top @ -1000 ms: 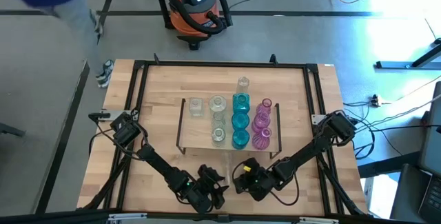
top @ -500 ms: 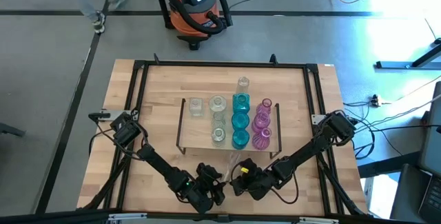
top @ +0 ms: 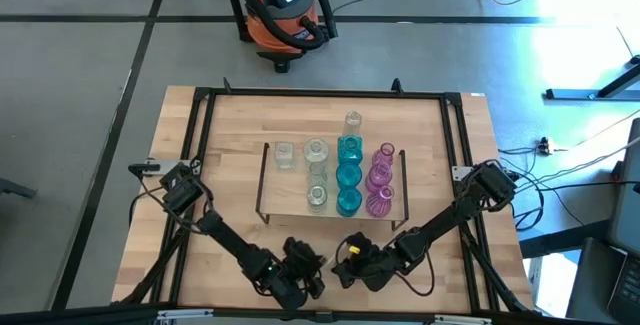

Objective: Sort vases onto shelf
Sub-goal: Put the bottom transparent flower vase on the shelf

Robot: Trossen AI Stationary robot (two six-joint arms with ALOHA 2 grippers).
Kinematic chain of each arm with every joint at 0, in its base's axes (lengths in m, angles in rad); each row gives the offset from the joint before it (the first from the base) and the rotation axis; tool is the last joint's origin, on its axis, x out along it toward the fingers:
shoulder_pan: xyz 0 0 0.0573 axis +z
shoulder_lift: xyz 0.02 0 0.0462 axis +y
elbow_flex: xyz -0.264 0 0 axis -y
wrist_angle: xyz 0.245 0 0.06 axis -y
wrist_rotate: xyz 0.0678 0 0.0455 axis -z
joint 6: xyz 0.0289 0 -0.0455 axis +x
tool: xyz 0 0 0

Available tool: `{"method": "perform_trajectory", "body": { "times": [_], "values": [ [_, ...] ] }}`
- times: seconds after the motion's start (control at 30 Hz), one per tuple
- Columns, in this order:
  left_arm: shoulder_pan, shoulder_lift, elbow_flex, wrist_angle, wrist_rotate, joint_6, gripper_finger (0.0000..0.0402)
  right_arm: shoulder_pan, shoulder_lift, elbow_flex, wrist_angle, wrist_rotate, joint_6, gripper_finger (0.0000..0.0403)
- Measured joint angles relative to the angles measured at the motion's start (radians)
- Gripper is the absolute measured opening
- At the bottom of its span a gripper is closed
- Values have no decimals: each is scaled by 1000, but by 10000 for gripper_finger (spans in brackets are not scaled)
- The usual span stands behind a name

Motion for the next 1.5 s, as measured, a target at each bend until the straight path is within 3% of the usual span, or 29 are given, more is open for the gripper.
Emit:
{"method": "perform_trajectory", "body": {
  "times": [0.17, 0.27, 0.43, 0.67, 0.87, 1.1, 1.27, 1.37, 1.5],
  "values": [
    [-16, 0, 0, 2, 6, -22, 17, -1, 0, 0, 21, -29, -1, 83],
    [-42, -3, 0, 7, 22, -72, 17, -1, 0, -1, 120, -67, -68, 83],
    [-102, -9, 2, 8, 52, -127, 17, -3, -3, 74, 274, -187, -302, 83],
    [-168, -96, 2, -120, 133, -174, 17, -3, -3, 293, 268, -341, -652, 83],
    [-181, -289, 0, -412, 245, -234, 12, -11, -3, 548, -167, -341, -906, 83],
    [-141, -566, 0, -591, 481, -236, 12, -24, -3, 794, -570, -169, -1166, 83],
    [-82, -690, 45, -661, 646, -238, 12, -24, -5, 901, -693, -26, -1265, 83],
    [-42, -692, 162, -872, 744, -230, 12, -35, -5, 913, -696, -23, -1287, 83],
    [7, -669, 328, -1044, 780, -170, 12, -64, -3, 913, -670, -54, -1312, 84]
  ]
}}
